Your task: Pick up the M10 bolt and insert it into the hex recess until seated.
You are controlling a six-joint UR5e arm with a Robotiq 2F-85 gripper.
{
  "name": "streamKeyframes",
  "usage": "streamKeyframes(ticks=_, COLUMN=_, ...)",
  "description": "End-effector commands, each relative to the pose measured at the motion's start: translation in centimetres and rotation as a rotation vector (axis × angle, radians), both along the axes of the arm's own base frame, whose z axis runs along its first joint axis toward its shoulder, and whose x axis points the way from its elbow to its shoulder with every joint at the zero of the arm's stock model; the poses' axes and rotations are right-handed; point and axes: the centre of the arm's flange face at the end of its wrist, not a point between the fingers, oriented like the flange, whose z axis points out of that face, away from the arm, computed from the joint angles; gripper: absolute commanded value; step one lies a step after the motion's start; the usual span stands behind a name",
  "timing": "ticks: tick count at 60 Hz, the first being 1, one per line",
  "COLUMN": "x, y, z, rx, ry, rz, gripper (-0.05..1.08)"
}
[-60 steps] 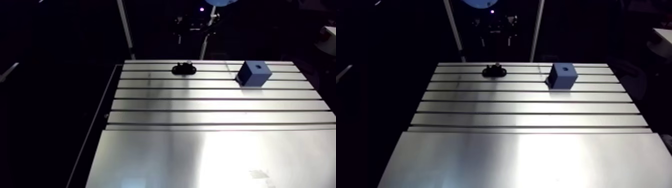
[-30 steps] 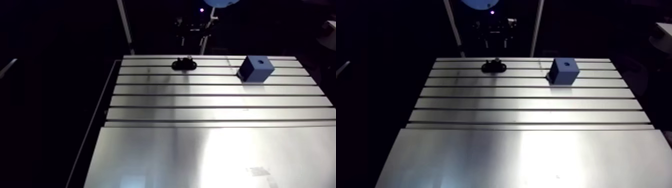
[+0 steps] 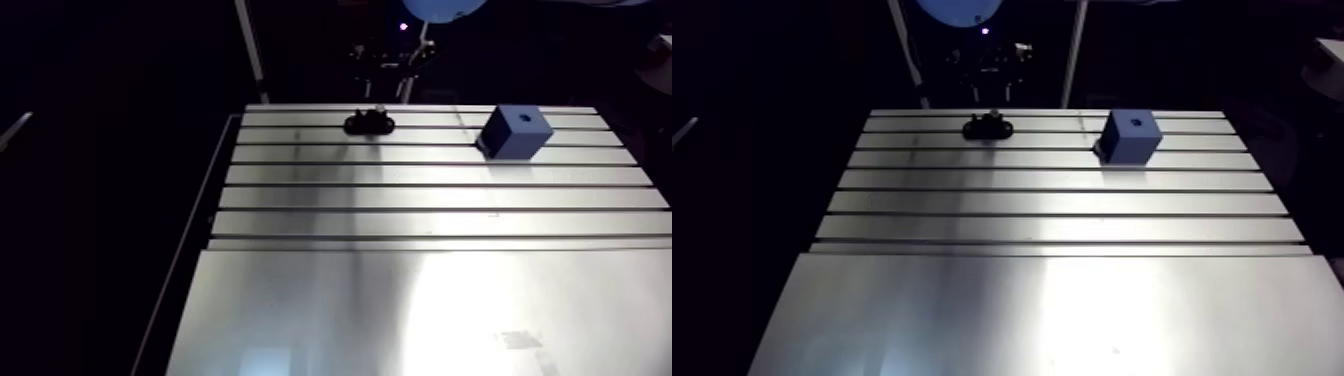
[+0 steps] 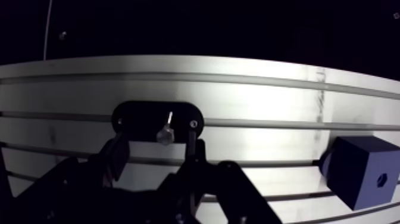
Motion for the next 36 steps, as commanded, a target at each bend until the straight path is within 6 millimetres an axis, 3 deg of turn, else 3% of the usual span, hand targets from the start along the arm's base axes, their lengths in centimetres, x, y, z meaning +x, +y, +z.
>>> streamKeyframes(ticks=1, x=0.07, y=0.06, z=-0.6, rx=0.002, ry=-0.011, rz=0.013, gripper=0.44)
streamKeyframes(ticks=36, x=-0.19, y=0.45, z=-1.29, rx=0.003, ry=0.016, rz=0.012, gripper=0.47)
